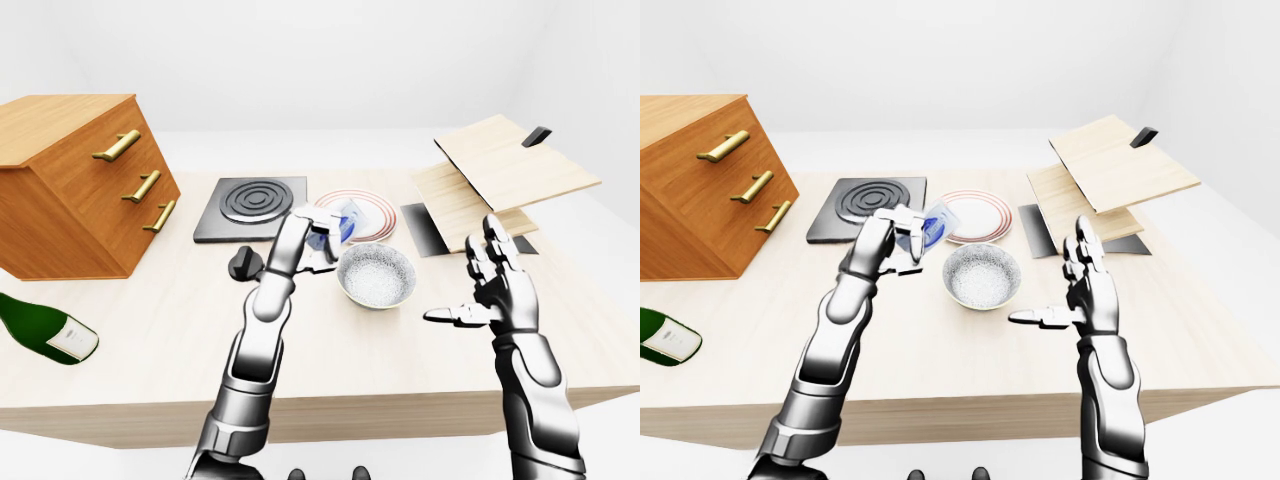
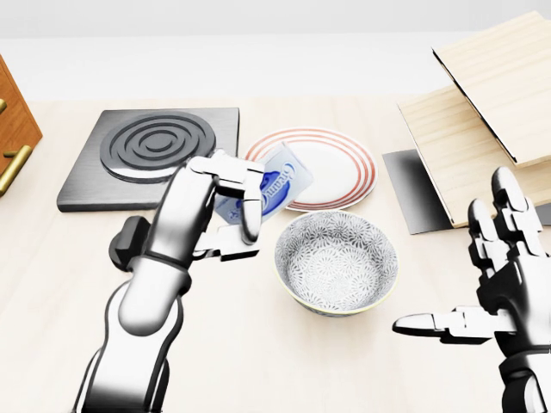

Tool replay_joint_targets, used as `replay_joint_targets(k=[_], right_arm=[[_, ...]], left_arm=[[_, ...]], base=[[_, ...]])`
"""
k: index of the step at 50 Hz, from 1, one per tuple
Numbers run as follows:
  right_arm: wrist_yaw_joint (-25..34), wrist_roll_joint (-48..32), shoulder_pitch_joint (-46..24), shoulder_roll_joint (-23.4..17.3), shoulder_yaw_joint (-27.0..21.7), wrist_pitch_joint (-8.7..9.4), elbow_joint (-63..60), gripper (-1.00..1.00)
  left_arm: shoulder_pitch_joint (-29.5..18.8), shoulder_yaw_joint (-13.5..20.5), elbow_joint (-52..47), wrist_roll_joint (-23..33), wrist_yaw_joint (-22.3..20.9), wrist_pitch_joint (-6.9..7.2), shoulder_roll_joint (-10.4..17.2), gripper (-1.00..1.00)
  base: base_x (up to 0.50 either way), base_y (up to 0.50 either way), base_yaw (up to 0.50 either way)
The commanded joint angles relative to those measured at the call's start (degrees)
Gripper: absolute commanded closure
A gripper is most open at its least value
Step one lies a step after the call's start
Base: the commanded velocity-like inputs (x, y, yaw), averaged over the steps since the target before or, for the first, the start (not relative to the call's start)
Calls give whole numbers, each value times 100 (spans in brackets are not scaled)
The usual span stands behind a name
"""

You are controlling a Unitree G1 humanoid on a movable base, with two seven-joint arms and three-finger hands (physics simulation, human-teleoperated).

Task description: Pick up the cream cheese and put it in the bowl.

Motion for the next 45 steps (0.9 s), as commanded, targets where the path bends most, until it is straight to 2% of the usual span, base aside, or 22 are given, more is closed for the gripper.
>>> replay_joint_targets(k=[1,4,8,13,18,20,24,31,34,41,45], right_arm=[[201,146,120,-22,-213,0,-89,-100],[235,191,96,-43,-264,0,-8,-100],[257,246,93,-58,-296,0,88,-100],[284,296,91,-73,-319,0,213,-100],[287,336,86,-90,-328,0,271,-100],[294,366,70,-105,-349,0,311,-100],[301,401,39,-135,-371,0,433,-100],[303,438,39,-146,-363,0,511,-100],[298,437,33,-149,-355,0,550,-100],[309,458,62,-134,-346,0,484,-100],[319,476,60,-142,-361,0,497,-100]], left_arm=[[-971,-220,1559,1509,105,0,-368,100],[-1244,-179,2185,1717,229,-12,-387,100],[-1422,-216,2804,2074,357,-340,-418,100],[-1574,-254,3398,2457,511,-622,-491,100],[-1646,-272,3704,2698,584,-753,-575,100],[-1610,-293,3601,2784,509,-694,-626,100],[-1547,-344,3497,2977,460,-724,-662,100],[-1502,-376,3284,3133,305,-616,-750,100],[-1477,-401,3252,3177,286,-612,-779,100],[-1764,-362,3837,3322,448,-749,-759,100],[-1834,-369,4059,3419,484,-769,-763,100]], base=[[0,0,0],[0,0,0],[0,0,0],[0,0,0],[0,0,0],[0,0,0],[0,0,0],[0,0,0],[0,0,0],[0,0,0],[0,0,0]])
